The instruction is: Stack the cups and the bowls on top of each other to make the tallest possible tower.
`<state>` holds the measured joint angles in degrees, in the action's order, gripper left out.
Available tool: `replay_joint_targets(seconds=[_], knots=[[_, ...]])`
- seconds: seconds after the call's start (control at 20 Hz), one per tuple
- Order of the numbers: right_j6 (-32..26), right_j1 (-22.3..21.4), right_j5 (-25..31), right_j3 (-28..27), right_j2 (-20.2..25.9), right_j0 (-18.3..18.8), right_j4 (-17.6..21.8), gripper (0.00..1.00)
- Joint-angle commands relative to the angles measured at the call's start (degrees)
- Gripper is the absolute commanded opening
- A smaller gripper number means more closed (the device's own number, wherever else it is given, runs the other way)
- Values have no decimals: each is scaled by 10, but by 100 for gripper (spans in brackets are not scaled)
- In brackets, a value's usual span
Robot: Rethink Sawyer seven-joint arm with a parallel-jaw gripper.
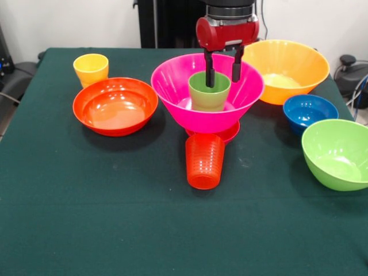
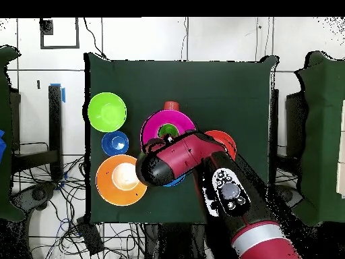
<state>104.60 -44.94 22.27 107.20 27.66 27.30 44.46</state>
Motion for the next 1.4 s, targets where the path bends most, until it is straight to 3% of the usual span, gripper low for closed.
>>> replay_joint_targets(seconds=[0.05,1.05,1.4], knots=[[-4,7,32,24,-14,-16,12,100],[-4,-158,92,81,-33,-47,-37,100],[40,-171,44,139,-43,-63,-58,100]])
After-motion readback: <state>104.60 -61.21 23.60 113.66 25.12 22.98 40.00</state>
